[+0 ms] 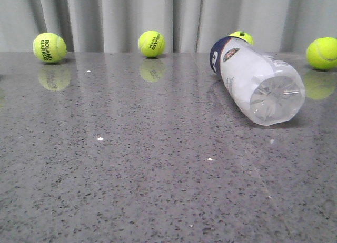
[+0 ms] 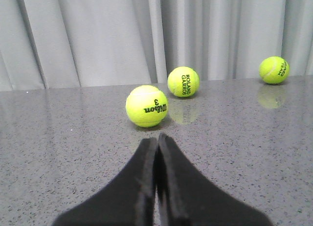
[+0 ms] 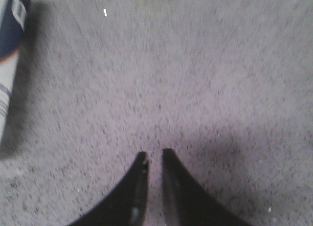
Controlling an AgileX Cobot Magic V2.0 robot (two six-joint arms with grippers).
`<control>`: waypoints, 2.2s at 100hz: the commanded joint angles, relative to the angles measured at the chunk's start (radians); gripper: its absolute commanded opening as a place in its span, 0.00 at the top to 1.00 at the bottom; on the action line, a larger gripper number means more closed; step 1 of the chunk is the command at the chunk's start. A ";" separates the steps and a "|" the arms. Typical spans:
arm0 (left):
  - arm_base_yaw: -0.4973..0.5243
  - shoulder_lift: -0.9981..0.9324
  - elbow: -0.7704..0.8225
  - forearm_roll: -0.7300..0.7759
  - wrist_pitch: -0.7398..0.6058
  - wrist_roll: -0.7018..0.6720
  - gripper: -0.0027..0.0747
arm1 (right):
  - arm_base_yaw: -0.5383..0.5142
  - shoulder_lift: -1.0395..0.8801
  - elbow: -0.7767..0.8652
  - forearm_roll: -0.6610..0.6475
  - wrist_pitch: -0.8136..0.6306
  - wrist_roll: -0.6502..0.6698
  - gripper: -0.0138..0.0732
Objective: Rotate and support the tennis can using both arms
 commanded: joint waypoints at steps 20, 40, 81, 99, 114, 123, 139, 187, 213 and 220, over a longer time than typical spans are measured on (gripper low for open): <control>-0.004 -0.033 0.045 -0.003 -0.086 -0.011 0.99 | -0.008 0.040 -0.042 -0.003 0.025 -0.029 0.11; -0.004 -0.033 0.045 -0.003 -0.086 -0.011 0.99 | -0.007 0.045 -0.061 0.058 0.016 -0.037 0.14; -0.004 -0.033 0.045 -0.003 -0.086 -0.011 0.99 | 0.142 0.314 -0.334 0.232 0.142 -0.106 0.14; -0.004 -0.033 0.045 -0.003 -0.086 -0.011 0.99 | 0.248 0.487 -0.500 0.232 0.165 -0.069 0.14; -0.004 -0.033 0.045 -0.003 -0.086 -0.011 0.99 | 0.304 0.625 -0.638 0.232 0.191 -0.011 0.14; -0.004 -0.033 0.045 -0.003 -0.086 -0.011 0.99 | 0.326 0.710 -0.707 0.233 0.206 0.033 0.14; -0.004 -0.033 0.045 -0.003 -0.086 -0.011 0.99 | 0.331 0.828 -0.790 0.235 0.238 0.085 0.14; -0.004 -0.033 0.045 -0.003 -0.086 -0.011 0.99 | 0.331 1.000 -0.831 0.235 0.246 0.130 0.14; -0.004 -0.033 0.045 -0.003 -0.086 -0.011 0.99 | 0.331 1.026 -0.831 0.234 0.250 0.122 0.14; -0.004 -0.033 0.045 -0.003 -0.086 -0.011 0.99 | 0.331 1.025 -0.831 0.234 0.250 0.111 0.14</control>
